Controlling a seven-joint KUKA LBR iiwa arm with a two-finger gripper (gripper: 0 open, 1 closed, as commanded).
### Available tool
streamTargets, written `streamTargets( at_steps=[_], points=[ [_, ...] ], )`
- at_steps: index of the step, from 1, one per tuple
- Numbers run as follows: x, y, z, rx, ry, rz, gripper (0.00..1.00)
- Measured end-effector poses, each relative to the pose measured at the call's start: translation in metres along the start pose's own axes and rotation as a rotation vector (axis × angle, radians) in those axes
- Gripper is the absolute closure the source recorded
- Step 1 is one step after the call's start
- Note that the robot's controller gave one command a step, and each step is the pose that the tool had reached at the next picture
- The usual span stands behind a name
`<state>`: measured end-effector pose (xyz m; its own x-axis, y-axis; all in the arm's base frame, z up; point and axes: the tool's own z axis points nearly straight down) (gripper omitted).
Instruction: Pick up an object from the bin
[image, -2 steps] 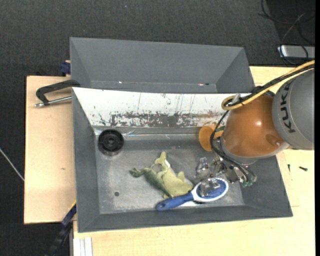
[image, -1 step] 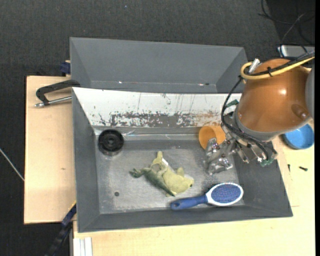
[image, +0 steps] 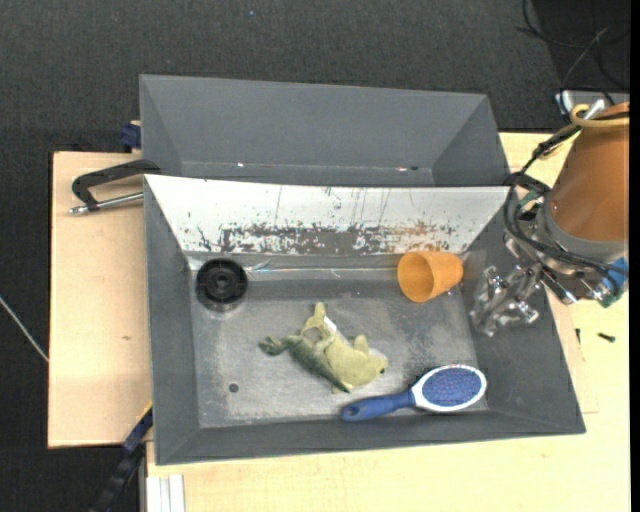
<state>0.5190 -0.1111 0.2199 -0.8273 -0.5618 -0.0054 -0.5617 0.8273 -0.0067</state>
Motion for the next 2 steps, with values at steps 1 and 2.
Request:
streamTargets(
  at_steps=[1, 2],
  points=[
    [-0.002, 0.003, 0.000, -0.004, -0.001, -0.004, 0.00],
    [-0.003, 0.047, 0.134, -0.004, 0.008, -0.007, 0.00]
  ],
)
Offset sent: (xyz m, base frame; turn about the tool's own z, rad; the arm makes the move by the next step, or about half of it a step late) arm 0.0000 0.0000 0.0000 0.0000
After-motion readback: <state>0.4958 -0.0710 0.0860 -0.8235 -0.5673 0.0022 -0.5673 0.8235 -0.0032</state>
